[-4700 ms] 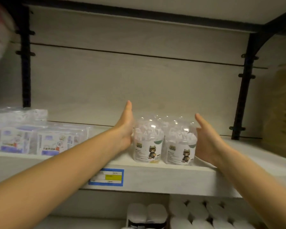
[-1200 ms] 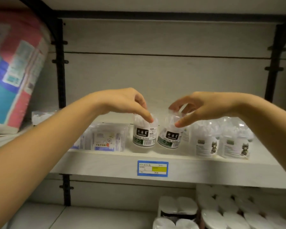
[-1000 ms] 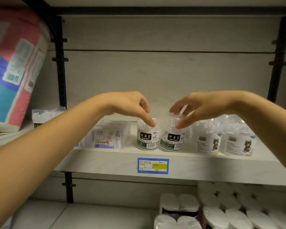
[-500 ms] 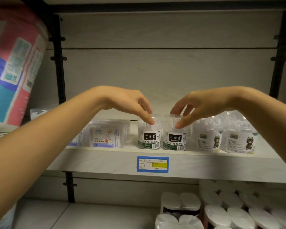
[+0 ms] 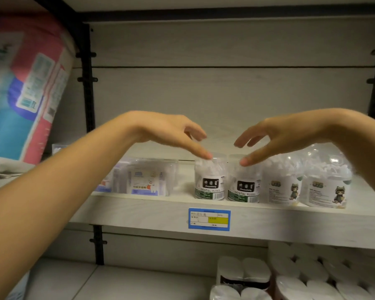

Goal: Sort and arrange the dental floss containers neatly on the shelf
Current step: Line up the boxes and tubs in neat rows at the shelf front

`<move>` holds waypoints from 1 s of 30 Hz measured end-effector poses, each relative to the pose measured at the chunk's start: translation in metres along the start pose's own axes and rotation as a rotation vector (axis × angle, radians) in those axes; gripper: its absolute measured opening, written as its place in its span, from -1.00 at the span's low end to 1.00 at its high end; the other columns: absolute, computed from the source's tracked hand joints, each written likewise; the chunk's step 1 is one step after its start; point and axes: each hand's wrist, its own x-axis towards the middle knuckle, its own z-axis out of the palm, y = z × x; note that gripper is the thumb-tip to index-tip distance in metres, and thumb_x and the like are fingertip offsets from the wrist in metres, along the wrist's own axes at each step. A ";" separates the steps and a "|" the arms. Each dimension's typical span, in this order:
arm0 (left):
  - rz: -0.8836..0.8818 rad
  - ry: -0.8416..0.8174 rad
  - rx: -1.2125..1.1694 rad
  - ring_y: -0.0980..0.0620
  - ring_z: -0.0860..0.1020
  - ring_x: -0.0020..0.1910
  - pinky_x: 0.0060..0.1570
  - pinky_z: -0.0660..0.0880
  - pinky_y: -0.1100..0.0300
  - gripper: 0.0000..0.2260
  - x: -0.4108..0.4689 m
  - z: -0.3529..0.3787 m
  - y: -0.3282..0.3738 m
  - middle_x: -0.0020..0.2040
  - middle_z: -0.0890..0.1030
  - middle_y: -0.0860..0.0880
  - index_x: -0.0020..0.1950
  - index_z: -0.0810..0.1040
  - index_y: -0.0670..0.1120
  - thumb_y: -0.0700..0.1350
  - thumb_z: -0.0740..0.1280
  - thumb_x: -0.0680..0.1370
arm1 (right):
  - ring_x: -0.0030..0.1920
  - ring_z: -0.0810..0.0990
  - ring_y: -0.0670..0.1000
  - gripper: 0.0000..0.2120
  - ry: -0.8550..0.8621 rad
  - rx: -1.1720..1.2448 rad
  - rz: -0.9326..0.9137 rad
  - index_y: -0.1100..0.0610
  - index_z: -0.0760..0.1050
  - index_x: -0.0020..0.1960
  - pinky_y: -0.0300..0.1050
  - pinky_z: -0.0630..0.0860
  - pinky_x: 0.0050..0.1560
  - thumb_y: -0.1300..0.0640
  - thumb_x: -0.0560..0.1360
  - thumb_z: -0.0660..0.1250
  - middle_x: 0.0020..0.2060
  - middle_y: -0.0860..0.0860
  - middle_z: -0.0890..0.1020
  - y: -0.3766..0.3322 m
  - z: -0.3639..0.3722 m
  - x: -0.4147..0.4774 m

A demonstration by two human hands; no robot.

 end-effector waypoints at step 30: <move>-0.324 -0.054 0.091 -0.13 0.51 0.19 0.17 0.50 -0.03 -0.56 -0.080 -0.067 -0.244 0.27 0.48 -0.17 0.32 0.42 -0.19 0.01 0.33 0.52 | 0.02 0.57 0.04 -0.35 0.165 0.012 0.051 0.11 0.42 0.28 -0.13 0.49 0.00 -0.26 0.34 0.36 0.15 0.06 0.58 -0.249 0.050 0.209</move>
